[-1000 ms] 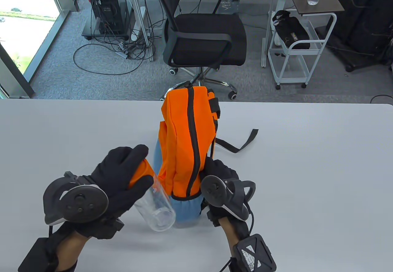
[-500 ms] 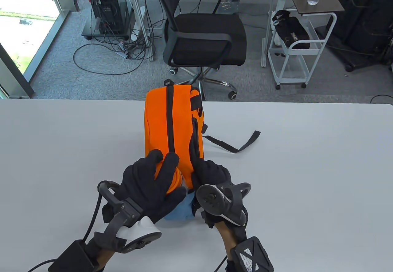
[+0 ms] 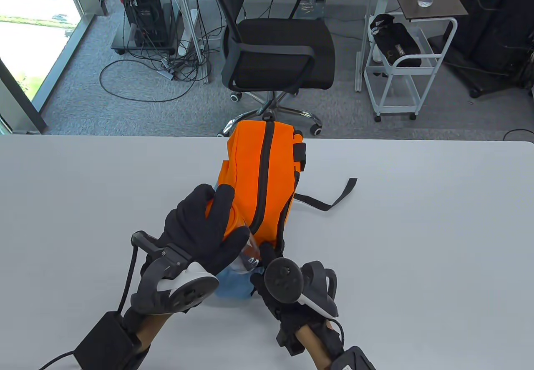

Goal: Pack school bag

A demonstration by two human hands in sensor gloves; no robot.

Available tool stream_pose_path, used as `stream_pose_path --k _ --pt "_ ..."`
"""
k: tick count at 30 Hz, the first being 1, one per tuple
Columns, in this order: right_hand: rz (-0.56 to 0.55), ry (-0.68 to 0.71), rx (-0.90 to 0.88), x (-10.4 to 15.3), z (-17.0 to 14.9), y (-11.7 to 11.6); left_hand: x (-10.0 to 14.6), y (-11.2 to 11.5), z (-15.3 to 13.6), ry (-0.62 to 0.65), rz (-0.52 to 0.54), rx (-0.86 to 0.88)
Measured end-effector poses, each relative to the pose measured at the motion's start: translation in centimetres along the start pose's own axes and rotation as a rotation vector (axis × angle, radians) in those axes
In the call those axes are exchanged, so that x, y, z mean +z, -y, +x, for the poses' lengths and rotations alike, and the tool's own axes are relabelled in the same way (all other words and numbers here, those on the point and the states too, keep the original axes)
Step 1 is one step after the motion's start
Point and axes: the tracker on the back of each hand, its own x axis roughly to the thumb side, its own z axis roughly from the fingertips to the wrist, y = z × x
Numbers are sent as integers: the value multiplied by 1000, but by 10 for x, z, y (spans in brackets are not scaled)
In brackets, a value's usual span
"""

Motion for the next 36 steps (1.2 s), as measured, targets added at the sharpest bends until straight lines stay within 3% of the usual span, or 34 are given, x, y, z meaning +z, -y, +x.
stream_pose_path --k 2,4,12,19,20,21,26,28,29,32,35,36 --pt "88 5 -233 -8 -11 -14 0 5 0 0 -16 -30" --pt "50 47 -322 -7 -16 -16 -1 8 -3 -20 -9 -34" --pt "-7 296 -303 0 -16 -20 -5 10 -6 -110 18 -65" --pt "11 366 -238 -2 -6 -30 1 19 16 6 26 -159" --pt "13 363 -224 -2 -7 -31 1 17 18 95 -6 -135" --pt "6 363 -218 -1 -8 -31 0 14 19 100 -81 -114" --pt "16 365 -157 -1 -5 -31 -11 3 11 26 -480 -81" --pt "5 371 -174 -2 -3 -30 -7 4 8 37 -383 48" --pt "1 371 -181 -1 -3 -28 0 4 10 23 -277 44" --pt "11 345 -289 -3 -6 -25 17 9 13 20 -116 8" --pt "115 312 -365 -2 -10 -33 18 18 10 -2 -191 -7" --pt "102 328 -357 -1 -11 -34 17 19 9 -2 -213 -18"
